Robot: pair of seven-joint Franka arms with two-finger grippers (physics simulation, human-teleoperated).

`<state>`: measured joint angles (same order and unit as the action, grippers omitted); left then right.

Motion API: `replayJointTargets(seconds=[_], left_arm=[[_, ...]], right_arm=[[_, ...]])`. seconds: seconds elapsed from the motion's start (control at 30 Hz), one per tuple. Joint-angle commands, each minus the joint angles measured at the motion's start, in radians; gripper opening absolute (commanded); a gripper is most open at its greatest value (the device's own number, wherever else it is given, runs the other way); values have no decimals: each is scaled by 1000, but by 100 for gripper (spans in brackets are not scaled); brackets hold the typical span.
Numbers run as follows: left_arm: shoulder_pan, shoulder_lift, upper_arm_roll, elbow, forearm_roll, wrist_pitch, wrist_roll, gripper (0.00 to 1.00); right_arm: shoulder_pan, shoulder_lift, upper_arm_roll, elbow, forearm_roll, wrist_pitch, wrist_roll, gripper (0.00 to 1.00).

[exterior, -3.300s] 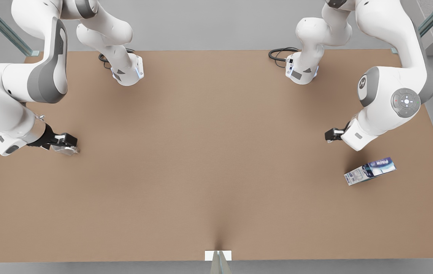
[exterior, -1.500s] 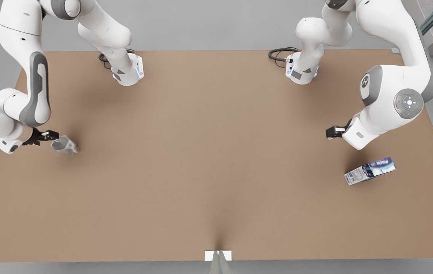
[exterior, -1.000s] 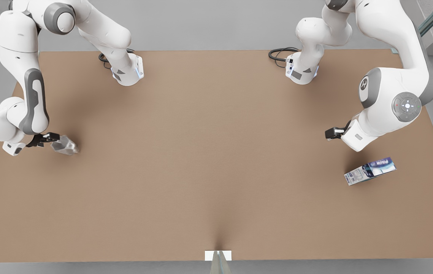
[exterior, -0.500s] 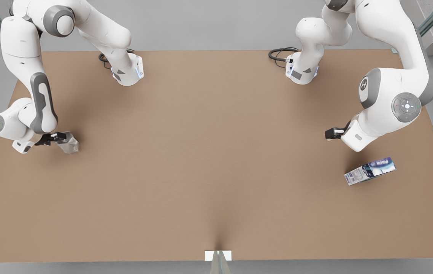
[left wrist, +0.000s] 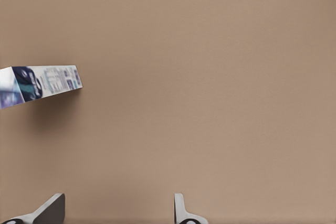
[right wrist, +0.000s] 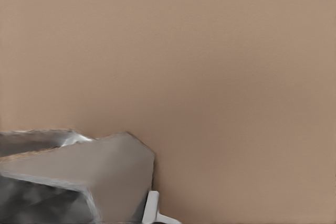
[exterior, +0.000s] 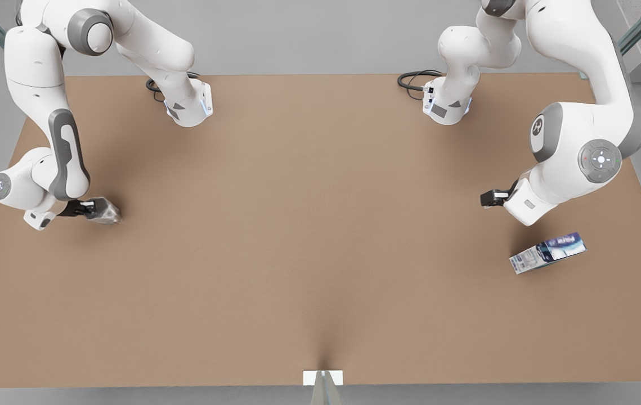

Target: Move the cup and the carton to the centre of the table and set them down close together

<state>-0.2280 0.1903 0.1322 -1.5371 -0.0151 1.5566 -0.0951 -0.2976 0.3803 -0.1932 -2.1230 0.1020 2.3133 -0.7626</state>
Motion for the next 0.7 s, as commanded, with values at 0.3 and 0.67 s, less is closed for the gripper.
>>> replayJointTargets(seconds=[0.3, 0.67], left_arm=[[1, 9, 4, 57, 1, -12, 3, 100], [7, 83, 144, 92, 0, 112, -632, 100]], right_arm=[[143, -37, 69, 57, -2, -58, 48, 21], [334, 32, 159, 173, 119, -60, 442, 21]])
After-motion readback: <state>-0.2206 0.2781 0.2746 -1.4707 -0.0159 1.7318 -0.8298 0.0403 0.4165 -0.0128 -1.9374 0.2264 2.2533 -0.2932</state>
